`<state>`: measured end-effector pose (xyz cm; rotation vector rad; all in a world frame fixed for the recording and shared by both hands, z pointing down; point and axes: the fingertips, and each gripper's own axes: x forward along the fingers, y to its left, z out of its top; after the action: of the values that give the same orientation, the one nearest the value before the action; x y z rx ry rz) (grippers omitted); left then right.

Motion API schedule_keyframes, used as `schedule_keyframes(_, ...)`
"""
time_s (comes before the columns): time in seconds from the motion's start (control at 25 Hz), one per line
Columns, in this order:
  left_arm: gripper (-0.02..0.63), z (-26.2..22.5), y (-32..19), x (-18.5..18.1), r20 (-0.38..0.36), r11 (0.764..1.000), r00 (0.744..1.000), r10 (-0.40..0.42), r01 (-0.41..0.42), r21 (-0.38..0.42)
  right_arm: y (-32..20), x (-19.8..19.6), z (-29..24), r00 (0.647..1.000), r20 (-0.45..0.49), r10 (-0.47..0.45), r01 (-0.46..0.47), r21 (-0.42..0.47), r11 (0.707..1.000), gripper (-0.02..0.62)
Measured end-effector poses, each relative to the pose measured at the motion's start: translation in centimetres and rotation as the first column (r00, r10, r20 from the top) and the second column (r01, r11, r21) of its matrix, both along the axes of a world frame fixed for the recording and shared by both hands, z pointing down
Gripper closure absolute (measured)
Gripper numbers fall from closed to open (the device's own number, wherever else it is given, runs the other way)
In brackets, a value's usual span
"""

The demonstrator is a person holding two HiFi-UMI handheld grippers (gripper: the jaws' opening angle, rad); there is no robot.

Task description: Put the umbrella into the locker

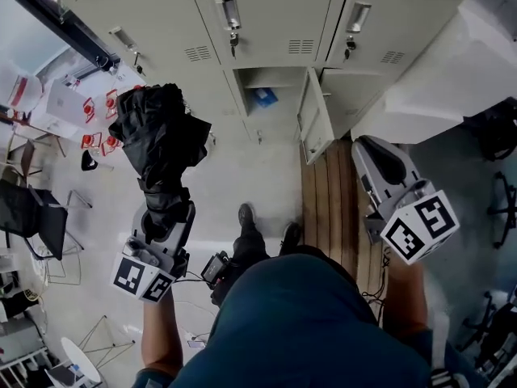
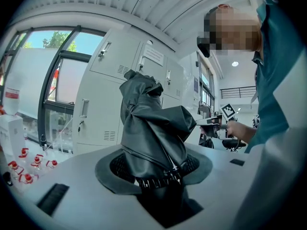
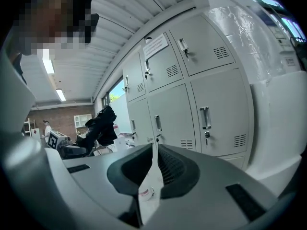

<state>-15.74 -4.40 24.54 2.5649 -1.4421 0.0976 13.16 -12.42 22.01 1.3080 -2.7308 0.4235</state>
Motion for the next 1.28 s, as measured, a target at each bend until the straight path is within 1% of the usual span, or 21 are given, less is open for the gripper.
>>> schedule_keyframes(0.12,0.374,1.1,-2.2,0.9,-0.005,0.999,0.999,0.039,-0.039,-0.008,-0.4,1.4,0.4,0.999,-0.003,0.043,-0.043,-0.013,0.999,0.547)
schedule_keyframes(0.36,0.374,2.6,-5.5,1.6,-0.023,0.995,0.995,0.092,-0.093,-0.028,-0.9,2.7,0.8,0.994,-0.034,0.106,-0.107,-0.033,0.994,0.546)
schedule_keyframes(0.56,0.374,5.5,-7.7,2.2,0.006,0.988,0.991,0.132,-0.131,-0.076,-1.0,2.7,2.2,0.992,-0.049,0.119,-0.123,-0.07,0.99,0.547)
schedule_keyframes(0.72,0.374,8.1,-9.8,2.7,0.002,0.982,0.988,0.153,-0.152,-0.109,-1.5,3.3,4.0,0.989,-0.061,0.138,-0.144,-0.101,0.984,0.547)
schedule_keyframes(1.0,0.374,13.0,-12.8,3.6,-0.007,0.963,0.978,0.209,-0.207,-0.172,-1.7,3.6,7.1,0.983,-0.086,0.161,-0.173,-0.167,0.971,0.547)
schedule_keyframes(1.12,0.374,15.6,-13.9,4.1,-0.013,0.952,0.97,0.241,-0.239,-0.191,-1.9,3.7,8.5,0.981,-0.094,0.17,-0.185,-0.183,0.966,0.548)
schedule_keyframes(1.28,0.374,18.9,-15.5,4.7,-0.025,0.935,0.964,0.264,-0.263,-0.237,-2.4,3.7,10.4,0.977,-0.115,0.178,-0.199,-0.212,0.957,0.547)
